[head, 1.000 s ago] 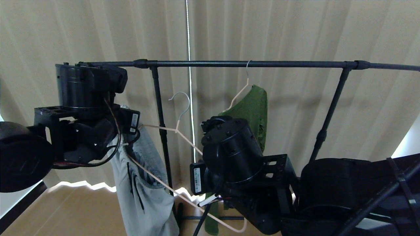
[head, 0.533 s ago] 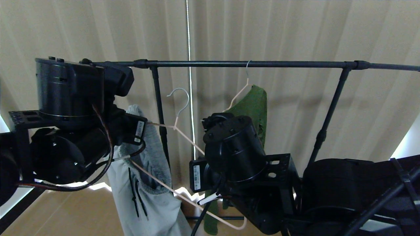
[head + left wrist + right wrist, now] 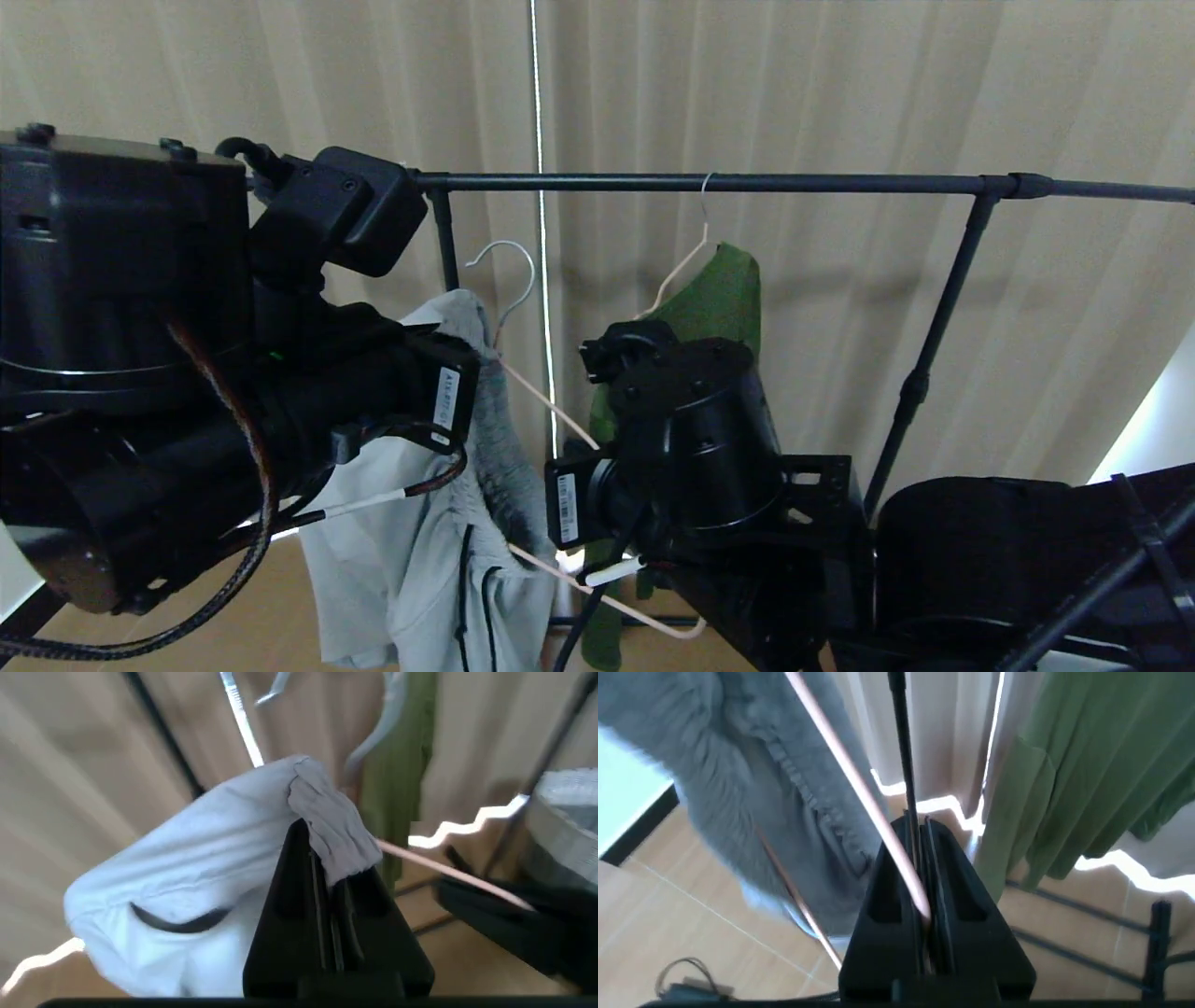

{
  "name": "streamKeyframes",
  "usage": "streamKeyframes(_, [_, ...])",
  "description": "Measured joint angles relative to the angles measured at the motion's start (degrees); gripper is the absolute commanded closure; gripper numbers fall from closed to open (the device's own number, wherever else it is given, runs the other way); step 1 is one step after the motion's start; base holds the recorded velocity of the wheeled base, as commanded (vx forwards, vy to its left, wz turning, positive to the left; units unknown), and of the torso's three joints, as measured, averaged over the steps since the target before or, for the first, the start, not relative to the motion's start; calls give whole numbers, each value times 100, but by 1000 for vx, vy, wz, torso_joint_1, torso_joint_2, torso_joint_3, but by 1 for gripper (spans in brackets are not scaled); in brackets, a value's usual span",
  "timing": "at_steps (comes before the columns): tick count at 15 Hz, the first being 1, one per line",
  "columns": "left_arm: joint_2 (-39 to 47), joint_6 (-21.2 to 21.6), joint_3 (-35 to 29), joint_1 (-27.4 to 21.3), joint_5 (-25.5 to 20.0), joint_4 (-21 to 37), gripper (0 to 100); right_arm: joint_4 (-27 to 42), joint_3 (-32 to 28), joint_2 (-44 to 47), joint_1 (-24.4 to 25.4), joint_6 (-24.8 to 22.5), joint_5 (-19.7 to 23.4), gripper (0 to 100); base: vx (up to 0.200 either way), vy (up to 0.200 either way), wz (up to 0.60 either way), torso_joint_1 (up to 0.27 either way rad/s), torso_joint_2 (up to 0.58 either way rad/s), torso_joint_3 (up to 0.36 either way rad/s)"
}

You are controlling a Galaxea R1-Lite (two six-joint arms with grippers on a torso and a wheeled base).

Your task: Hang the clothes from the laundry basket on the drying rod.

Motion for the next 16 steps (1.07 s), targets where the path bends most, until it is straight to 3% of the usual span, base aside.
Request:
streamKeyframes(4, [-89,122,82,20,-68,-11,100,-1135,987,-328,-260,-618,83,100,0,0,0,0,0,0])
streamKeyframes(7, [-133,171,319,16,-492,-38,100,-1860,1530,-627,-428,-853,468,100,0,0,0,0,0,0])
streamKeyframes(11, [-276,499,416,-160,-878,-11,100,-2185,1747,-846,-475,-936,619,100,0,0,0,0,0,0])
streamKeyframes(12, [-297,556,457,-168,-886,-10,0,-2185,1758,-880,-478,-961,622,100,0,0,0,0,0,0])
streamKeyframes(16, [-372,608,562,-210,-900,-11,0,-2183,1855,-1130,-485,-980,707,100,0,0,0,0,0,0])
